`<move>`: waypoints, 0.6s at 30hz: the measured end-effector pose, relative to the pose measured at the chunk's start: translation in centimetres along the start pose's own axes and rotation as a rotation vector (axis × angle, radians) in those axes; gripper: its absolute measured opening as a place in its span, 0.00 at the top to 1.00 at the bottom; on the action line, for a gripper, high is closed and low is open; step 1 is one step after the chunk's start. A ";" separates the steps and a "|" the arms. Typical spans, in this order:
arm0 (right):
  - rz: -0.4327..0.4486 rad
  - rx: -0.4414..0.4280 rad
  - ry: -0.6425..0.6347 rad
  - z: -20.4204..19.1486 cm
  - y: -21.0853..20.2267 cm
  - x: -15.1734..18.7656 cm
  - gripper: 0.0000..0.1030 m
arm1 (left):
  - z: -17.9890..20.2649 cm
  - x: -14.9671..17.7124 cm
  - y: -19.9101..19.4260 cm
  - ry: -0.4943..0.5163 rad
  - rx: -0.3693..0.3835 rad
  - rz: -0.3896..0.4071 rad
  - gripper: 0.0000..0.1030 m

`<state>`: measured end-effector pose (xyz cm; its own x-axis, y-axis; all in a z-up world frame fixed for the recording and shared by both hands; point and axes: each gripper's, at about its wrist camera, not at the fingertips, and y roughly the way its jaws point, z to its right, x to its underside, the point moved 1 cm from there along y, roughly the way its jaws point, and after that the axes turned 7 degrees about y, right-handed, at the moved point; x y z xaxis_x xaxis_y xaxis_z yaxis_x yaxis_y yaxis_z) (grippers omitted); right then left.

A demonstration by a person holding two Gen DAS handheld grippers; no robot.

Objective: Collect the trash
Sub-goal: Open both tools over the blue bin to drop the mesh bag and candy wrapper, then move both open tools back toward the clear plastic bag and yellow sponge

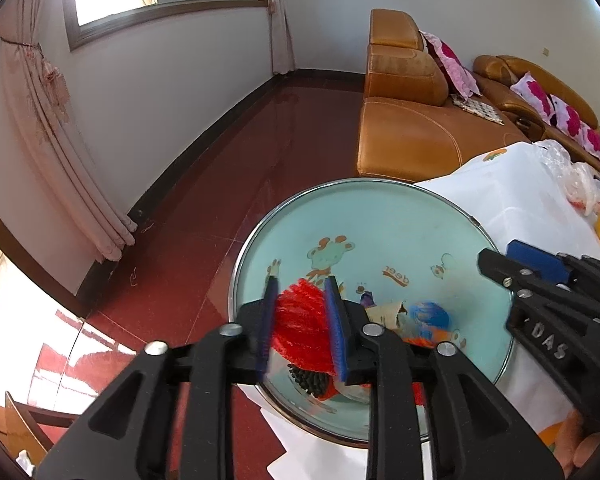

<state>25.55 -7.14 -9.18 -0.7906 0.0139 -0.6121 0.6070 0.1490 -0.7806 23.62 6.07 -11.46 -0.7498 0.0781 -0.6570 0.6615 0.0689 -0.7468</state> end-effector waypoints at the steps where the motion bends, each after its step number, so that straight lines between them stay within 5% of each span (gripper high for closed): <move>1: 0.007 0.003 0.002 0.1 -0.3 -0.1 0.71 | -0.1 0.0 -0.1 -0.009 -0.006 0.001 0.51; 6: 0.074 0.050 0.032 1.3 -2.5 -0.7 0.57 | -0.2 0.0 -1.2 -0.009 -0.040 0.033 0.40; 18: 0.128 0.128 0.082 4.7 -5.7 -0.2 0.47 | 0.6 0.3 -3.8 -0.021 -0.056 0.068 0.15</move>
<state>22.59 -12.68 -5.23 -0.7068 0.1065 -0.6993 0.7043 0.0140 -0.7098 20.86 5.22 -8.84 -0.7027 0.0639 -0.7086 0.7104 0.1197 -0.6936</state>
